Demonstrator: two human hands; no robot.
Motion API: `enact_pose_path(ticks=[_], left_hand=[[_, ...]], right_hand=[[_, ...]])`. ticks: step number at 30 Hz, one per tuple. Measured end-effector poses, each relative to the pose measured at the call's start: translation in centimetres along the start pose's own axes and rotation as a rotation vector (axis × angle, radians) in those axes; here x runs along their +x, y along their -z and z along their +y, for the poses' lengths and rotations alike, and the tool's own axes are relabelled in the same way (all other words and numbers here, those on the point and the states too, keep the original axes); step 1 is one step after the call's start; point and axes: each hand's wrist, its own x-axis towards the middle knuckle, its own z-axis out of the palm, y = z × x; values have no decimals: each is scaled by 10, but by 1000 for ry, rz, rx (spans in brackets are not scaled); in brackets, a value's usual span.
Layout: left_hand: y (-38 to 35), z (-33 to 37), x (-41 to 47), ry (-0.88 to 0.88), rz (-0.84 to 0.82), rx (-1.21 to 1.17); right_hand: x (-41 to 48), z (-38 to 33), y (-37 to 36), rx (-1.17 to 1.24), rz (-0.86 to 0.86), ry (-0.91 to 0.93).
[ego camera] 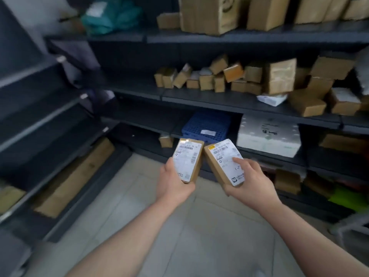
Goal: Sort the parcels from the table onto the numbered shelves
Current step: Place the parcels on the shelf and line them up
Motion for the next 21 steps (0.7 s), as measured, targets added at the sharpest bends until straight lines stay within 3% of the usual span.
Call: enact_pose_path(ticks=[8, 21], left_hand=[[71, -95, 36, 278, 210, 39], [180, -180, 100, 746, 556, 6]], right_hand=[[94, -118, -71, -56, -193, 297], [215, -320, -176, -7, -479, 715]])
